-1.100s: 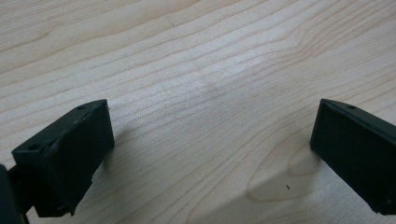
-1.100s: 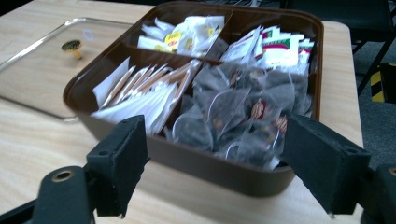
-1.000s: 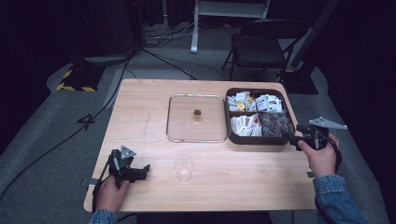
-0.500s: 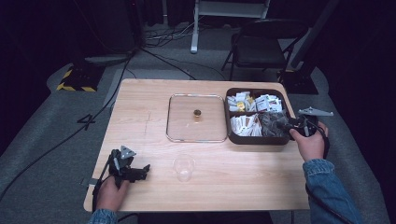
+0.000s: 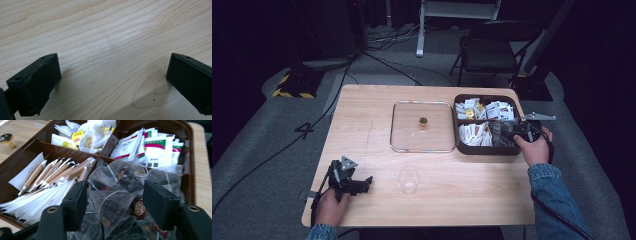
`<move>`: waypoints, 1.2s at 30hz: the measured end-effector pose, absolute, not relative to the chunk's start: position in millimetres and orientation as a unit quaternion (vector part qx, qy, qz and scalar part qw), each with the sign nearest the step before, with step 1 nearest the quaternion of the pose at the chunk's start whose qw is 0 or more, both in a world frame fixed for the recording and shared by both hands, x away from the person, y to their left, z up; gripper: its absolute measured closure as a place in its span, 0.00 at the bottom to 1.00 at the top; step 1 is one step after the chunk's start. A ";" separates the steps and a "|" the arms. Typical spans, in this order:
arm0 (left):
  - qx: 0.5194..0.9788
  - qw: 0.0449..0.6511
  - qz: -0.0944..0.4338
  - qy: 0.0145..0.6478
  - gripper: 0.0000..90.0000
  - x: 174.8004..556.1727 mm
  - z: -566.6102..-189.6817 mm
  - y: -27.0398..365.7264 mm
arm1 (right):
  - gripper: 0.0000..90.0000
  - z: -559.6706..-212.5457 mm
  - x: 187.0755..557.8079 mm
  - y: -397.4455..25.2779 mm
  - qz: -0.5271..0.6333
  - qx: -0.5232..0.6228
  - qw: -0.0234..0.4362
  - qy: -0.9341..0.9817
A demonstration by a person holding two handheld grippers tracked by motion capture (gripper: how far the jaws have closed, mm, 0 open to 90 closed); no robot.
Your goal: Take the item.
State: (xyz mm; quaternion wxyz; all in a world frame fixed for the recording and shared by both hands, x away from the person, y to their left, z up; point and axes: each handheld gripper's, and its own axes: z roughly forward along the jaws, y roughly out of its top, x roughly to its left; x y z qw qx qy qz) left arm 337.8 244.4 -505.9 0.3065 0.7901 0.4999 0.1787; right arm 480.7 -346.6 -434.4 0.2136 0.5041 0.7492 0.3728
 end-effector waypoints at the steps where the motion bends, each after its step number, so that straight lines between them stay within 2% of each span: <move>1: 0.790 0.306 0.179 0.500 0.00 337.8 -505.9 244.4 | 0.42 -434.4 480.7 -346.6 0.373 0.504 0.214 0.749; 9: 0.789 0.307 0.179 0.501 0.00 337.8 -506.0 244.2 | 0.49 -444.1 484.8 -343.8 0.352 0.504 0.198 0.763; 18: 0.790 0.307 0.179 0.500 0.00 337.9 -506.0 244.4 | 0.64 -454.8 487.4 -342.5 0.333 0.500 0.189 0.777; 26: 0.790 0.307 0.179 0.500 0.00 337.9 -506.0 244.3 | 0.78 -453.5 486.9 -343.0 0.327 0.486 0.197 0.786; 36: 0.789 0.308 0.179 0.500 0.00 337.9 -506.0 244.2 | 0.82 -444.4 480.5 -344.3 0.360 0.487 0.205 0.769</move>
